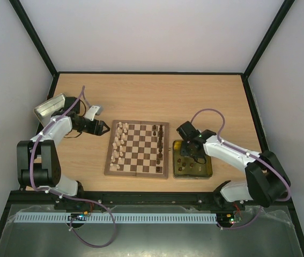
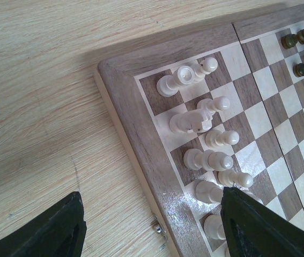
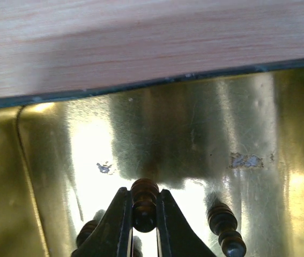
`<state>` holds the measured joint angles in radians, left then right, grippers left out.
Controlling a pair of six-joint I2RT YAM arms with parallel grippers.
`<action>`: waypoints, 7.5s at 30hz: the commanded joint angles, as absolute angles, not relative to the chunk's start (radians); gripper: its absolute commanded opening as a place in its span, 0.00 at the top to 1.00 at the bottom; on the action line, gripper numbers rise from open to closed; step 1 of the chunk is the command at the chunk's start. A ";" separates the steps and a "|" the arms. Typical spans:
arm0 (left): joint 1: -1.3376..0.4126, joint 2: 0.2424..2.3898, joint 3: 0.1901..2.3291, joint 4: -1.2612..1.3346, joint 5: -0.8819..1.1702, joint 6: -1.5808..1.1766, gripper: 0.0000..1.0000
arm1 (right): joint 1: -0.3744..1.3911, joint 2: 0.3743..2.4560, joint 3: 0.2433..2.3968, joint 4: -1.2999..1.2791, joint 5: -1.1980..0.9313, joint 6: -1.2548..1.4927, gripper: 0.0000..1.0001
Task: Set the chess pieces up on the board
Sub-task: Pick up the chess piece from the storage box, then place the chess piece on the chessboard, then pick up the chess piece from the storage box, then place the chess piece on the chessboard.
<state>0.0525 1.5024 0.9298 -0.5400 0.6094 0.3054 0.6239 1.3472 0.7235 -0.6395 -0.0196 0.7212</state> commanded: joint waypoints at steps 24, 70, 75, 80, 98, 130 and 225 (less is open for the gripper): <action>0.051 1.496 0.928 -0.548 0.612 0.307 0.30 | 0.838 1.722 1.403 -0.780 0.061 0.686 0.96; 0.051 1.505 0.929 -0.546 0.617 0.315 0.29 | 0.844 1.897 1.358 -0.703 0.012 0.639 0.95; 0.051 1.504 0.928 -0.546 0.618 0.315 0.29 | 0.843 1.898 1.359 -0.706 0.013 0.638 0.92; 0.051 1.505 0.929 -0.546 0.618 0.314 0.29 | 0.844 1.893 1.366 -0.704 0.013 0.640 0.88; 0.051 1.508 0.930 -0.546 0.615 0.314 0.29 | 0.843 1.838 1.409 -0.704 0.008 0.642 0.84; 0.049 1.514 0.927 -0.545 0.614 0.313 0.29 | 0.778 1.198 0.797 -0.716 0.095 0.906 0.78; 0.051 1.507 0.923 -0.544 0.616 0.315 0.28 | 0.944 1.813 1.348 -0.721 0.073 0.707 0.95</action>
